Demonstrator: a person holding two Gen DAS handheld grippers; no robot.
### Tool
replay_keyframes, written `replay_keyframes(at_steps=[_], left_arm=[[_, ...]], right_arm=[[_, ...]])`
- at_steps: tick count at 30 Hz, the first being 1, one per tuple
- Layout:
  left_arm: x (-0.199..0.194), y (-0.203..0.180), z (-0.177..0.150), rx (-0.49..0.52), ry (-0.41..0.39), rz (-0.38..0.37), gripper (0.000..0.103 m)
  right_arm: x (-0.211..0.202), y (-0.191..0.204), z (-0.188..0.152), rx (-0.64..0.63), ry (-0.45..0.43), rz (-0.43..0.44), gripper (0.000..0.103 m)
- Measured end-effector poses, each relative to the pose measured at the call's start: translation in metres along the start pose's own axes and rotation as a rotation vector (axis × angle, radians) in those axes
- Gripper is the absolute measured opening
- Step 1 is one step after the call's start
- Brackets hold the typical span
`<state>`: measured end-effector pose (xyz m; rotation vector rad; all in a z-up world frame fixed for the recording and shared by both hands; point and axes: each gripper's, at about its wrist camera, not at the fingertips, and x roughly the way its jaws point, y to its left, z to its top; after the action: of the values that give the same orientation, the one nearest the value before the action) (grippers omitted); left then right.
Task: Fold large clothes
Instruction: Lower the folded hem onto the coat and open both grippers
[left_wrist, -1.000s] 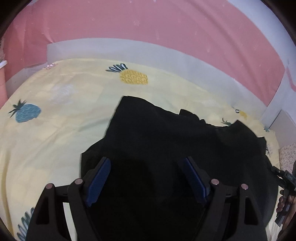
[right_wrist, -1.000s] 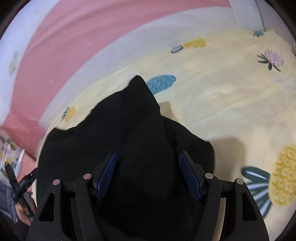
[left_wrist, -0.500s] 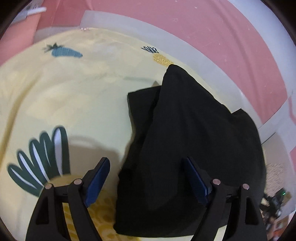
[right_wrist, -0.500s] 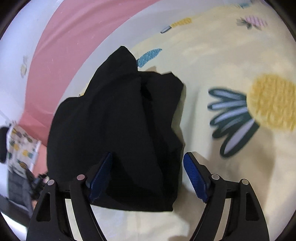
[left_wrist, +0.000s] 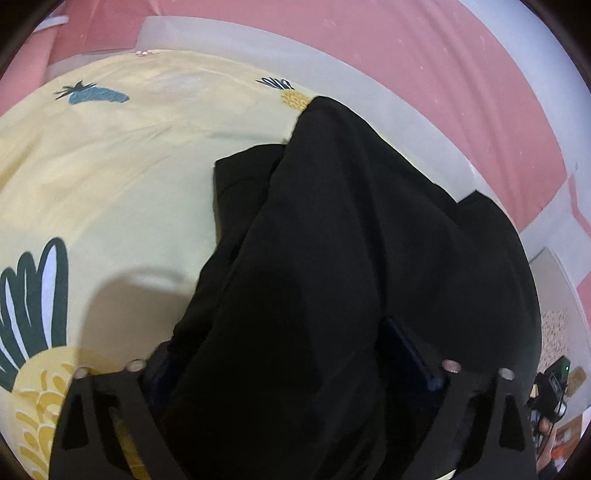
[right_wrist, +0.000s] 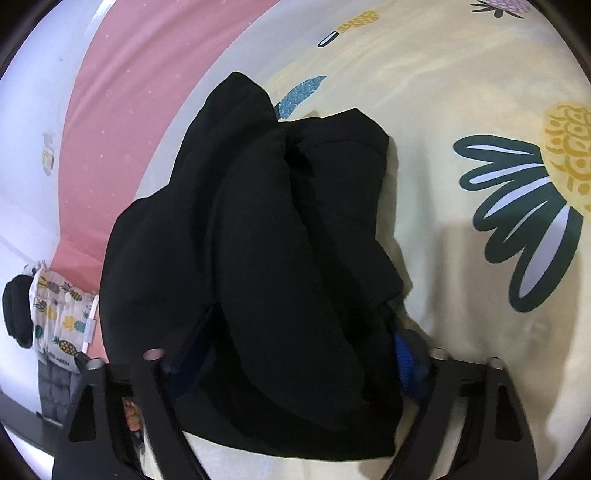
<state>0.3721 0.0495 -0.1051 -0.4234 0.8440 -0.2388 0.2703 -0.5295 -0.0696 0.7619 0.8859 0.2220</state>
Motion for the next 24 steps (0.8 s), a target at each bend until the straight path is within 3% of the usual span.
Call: replay_keyframes(at_steps=[2, 4, 6, 10, 14, 20, 24], left_arm=[[-0.005, -0.006, 0.001, 0.026, 0.007, 0.011, 0.069], [-0.014, -0.017, 0.004, 0.069, 0.011, 0.036, 0.042], [-0.028, -0.026, 0.009, 0.087, 0.025, 0.048, 0.034], [-0.073, -0.038, 0.014, 0.100, 0.005, 0.013, 0.032], [-0.127, -0.040, -0.011, 0.136, -0.001, -0.007, 0.032], [-0.206, -0.012, -0.101, 0.116, 0.032, -0.079, 0.032], [-0.237, 0.003, -0.159, 0.068, 0.045, -0.107, 0.034]], right_arm=[[-0.007, 0.005, -0.006, -0.013, -0.006, -0.008, 0.054], [-0.014, 0.015, -0.006, -0.022, -0.004, -0.028, 0.045], [-0.025, 0.022, -0.003, -0.003, -0.002, -0.032, 0.039], [-0.058, 0.044, -0.011, -0.032, -0.012, -0.017, 0.037], [-0.107, 0.054, -0.046, -0.068, 0.001, 0.005, 0.037], [-0.166, 0.027, -0.128, -0.053, 0.027, 0.002, 0.037], [-0.198, 0.002, -0.181, -0.026, 0.042, -0.006, 0.038]])
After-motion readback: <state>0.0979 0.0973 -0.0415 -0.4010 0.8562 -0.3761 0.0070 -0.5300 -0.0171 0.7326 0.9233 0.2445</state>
